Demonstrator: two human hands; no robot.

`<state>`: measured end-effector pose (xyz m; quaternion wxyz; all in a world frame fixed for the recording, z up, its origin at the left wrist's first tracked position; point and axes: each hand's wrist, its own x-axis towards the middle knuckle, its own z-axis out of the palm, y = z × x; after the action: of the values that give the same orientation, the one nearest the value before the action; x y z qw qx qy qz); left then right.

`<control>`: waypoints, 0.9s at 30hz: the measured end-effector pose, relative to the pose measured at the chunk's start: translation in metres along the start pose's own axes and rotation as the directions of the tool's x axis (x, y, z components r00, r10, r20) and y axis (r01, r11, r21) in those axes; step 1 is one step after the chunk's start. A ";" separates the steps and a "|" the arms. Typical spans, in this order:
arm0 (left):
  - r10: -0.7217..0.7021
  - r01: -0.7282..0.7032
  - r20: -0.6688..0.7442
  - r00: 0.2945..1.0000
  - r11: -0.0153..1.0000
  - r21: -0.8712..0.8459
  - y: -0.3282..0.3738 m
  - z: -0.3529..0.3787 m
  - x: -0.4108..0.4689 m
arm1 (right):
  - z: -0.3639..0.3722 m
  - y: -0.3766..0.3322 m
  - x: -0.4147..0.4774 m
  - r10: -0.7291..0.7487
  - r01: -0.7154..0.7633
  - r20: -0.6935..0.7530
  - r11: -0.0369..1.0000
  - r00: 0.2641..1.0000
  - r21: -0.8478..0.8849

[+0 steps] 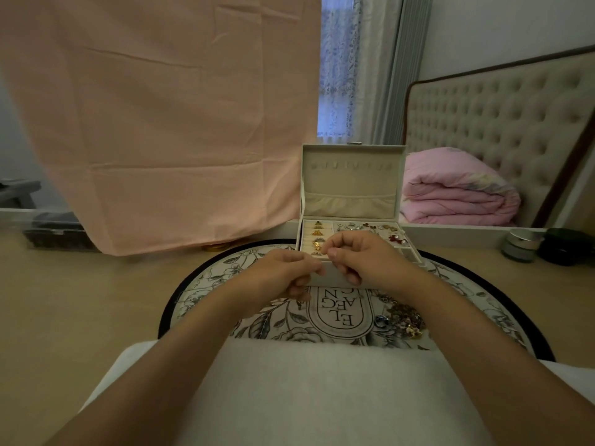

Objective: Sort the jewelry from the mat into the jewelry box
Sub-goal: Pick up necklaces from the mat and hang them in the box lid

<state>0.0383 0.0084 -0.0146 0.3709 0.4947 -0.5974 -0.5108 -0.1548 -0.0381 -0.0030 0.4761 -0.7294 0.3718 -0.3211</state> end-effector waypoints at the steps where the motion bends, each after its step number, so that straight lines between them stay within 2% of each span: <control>1: -0.009 0.009 0.005 1.000 1.000 -0.021 0.001 -0.003 0.000 | -0.003 0.000 0.000 -0.009 0.009 -0.012 1.000 1.000 -0.004; 4: -0.020 0.020 -0.015 1.000 1.000 -0.014 0.007 -0.014 0.001 | -0.011 0.005 0.002 -0.024 0.024 -0.066 1.000 0.998 -0.012; 7: -0.006 0.003 -0.069 0.998 0.999 -0.045 0.013 -0.023 0.002 | -0.017 0.009 0.003 0.003 -0.015 -0.105 0.993 0.995 -0.115; 10: 0.024 -0.025 -0.076 0.997 0.999 -0.024 0.021 -0.021 0.005 | -0.020 0.008 0.001 0.081 -0.075 0.004 0.946 0.997 -0.316; 12: 0.039 -0.036 -0.048 0.998 0.998 0.055 0.028 -0.014 0.009 | -0.017 0.001 0.000 0.065 -0.027 0.072 0.898 0.995 -0.440; 13: 0.047 -0.043 -0.033 0.998 0.993 0.108 0.032 -0.010 0.011 | -0.013 -0.004 -0.001 0.019 0.020 0.093 0.915 0.996 -0.403; 15: 0.065 -0.061 -0.011 0.998 0.978 0.198 0.039 -0.004 0.016 | -0.005 -0.010 0.001 -0.061 0.075 0.082 0.982 0.995 -0.172; 17: 0.078 -0.072 -0.014 0.997 0.968 0.242 0.043 -0.001 0.020 | -0.001 -0.014 0.002 -0.036 0.034 0.041 0.998 0.999 0.053; 18: 0.081 -0.073 -0.024 0.996 0.967 0.245 0.045 -0.002 0.022 | 0.000 -0.016 0.002 -0.012 0.009 0.027 0.996 1.000 0.091; 21: 0.099 -0.082 -0.049 0.994 0.959 0.270 0.050 -0.010 0.025 | -0.002 -0.017 0.005 0.006 -0.007 0.007 1.000 1.000 0.024; 24: 0.108 -0.103 0.001 0.994 0.938 0.331 0.059 -0.021 0.026 | -0.010 -0.025 0.014 0.010 -0.014 -0.041 0.996 0.999 -0.093; 27: 0.120 -0.121 0.023 0.992 0.937 0.328 0.071 -0.037 0.028 | -0.021 -0.042 0.026 -0.047 0.028 -0.079 0.973 0.996 -0.228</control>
<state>0.0516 -0.0282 0.0608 0.3129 0.5113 -0.7040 -0.3808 -0.1488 -0.0583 0.0459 0.3677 -0.7718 0.4116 -0.3158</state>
